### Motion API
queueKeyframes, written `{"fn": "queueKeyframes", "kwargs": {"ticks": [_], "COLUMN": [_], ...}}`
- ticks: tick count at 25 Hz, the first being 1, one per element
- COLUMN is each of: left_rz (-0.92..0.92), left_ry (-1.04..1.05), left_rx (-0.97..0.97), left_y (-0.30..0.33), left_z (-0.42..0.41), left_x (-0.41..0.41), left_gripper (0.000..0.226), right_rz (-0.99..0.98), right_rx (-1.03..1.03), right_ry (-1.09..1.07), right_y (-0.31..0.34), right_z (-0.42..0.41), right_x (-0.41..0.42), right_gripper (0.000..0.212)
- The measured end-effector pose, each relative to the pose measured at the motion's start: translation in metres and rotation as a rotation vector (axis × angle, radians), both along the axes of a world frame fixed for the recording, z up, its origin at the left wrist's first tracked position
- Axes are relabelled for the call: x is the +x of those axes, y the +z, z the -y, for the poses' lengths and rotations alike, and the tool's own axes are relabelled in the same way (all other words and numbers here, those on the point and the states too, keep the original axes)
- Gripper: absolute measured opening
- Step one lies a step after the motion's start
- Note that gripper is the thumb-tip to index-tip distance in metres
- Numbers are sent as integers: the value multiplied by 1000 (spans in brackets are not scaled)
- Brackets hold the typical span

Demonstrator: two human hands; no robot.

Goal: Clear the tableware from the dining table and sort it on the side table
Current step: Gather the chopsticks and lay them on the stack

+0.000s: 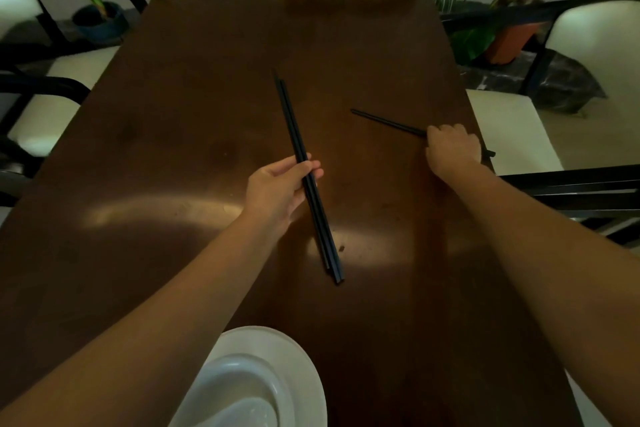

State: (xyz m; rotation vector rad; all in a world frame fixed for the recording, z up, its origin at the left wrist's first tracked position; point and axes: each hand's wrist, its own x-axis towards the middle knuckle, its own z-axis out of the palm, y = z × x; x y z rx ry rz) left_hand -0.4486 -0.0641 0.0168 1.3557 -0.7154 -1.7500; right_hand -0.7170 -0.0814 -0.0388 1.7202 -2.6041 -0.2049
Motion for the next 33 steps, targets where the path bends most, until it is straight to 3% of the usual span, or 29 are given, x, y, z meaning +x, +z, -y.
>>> {"fn": "queueKeyframes", "kwargs": {"ticks": [3,5,9,12,15,22,27,33], "left_rz": [-10,-8,3,-19,-26,88,107,-80], "left_ry": [-5,-14,-30,-33,-23,-54,-118,-172], "left_rx": [10,18,82,107,133,51,83,177], "left_y": [-3,-3,-5,-10,-16,-21,-16,-3], "left_z": [2,3,0,-4,-6,-13,-20,-29], "left_x": [0,-1,-2,-2,-3,-5,-3,-3], "left_gripper": [16,18,17,18,14,5,6,8], "right_rz": [-5,104,600,933,1009,900,1370,1649], "right_rx": [-19,22,18,-90,-202,-226,-12,143], "right_ry": [66,70,-97,-52,-19,70,-133,-89], "right_y": [1,9,25,30,32,19,18,39], "right_z": [-2,-5,-29,-65,-92,-105,-112,-161], "right_x": [2,9,34,82,128,156,150,156], "right_gripper": [15,7,16,19,18,13,23,22]}}
